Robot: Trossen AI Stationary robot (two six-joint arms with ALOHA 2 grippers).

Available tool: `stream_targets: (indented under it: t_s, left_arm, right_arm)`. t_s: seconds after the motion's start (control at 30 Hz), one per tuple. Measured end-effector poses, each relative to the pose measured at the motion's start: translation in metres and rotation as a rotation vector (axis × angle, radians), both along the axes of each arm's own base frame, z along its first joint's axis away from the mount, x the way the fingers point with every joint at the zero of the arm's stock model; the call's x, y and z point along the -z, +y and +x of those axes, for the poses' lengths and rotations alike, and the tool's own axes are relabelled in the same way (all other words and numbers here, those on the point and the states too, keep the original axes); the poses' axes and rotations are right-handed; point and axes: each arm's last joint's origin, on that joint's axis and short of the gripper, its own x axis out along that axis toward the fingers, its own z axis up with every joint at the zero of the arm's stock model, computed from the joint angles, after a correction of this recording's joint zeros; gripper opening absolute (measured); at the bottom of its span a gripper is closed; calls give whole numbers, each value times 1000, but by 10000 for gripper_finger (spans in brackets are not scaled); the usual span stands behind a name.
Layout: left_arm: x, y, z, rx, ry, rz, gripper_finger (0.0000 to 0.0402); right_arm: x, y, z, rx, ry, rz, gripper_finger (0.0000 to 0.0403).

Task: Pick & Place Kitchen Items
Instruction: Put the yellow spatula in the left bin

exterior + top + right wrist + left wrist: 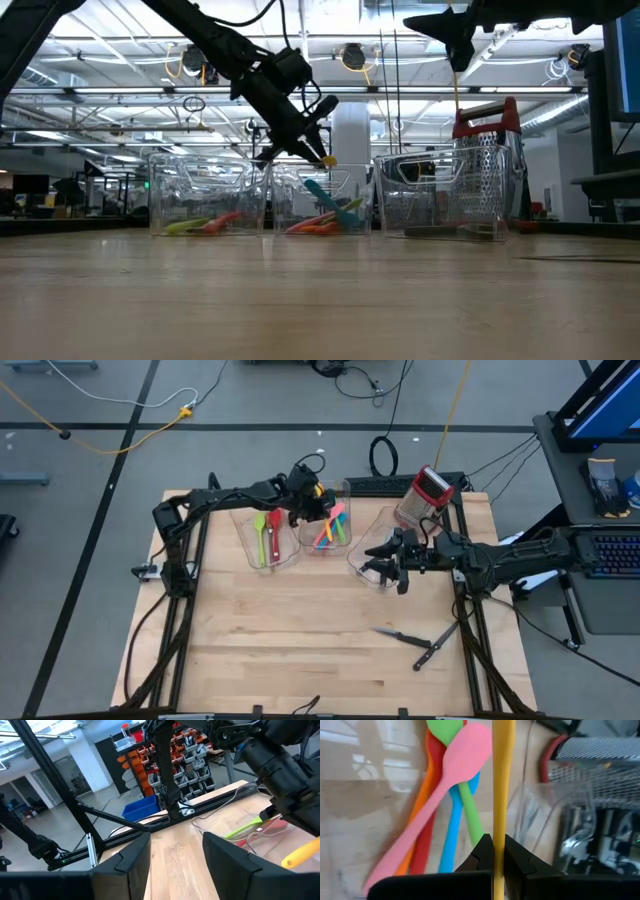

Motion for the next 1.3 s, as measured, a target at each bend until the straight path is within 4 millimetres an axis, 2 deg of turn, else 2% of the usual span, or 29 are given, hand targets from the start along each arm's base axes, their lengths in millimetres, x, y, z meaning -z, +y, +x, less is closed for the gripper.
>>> stream_targets:
  t_s: [0.17, 0.63, 0.9, 1.3]
  left_arm:
    - [1, 0, 0, -58, 4, -42, 5]
    - [19, 1, 6, -167, 22, -134, 5]
    - [49, 3, 22, -181, 6, -178, 6]
    - [52, 0, 26, -180, 3, -133, 55]
  right_arm:
    - [0, 0, 0, -1, 0, 0, 171]
    - [0, 0, 0, -5, 0, 22, 171]
    - [0, 2, 0, -66, -1, 39, 171]
    - [0, 3, 0, -94, 2, 63, 171]
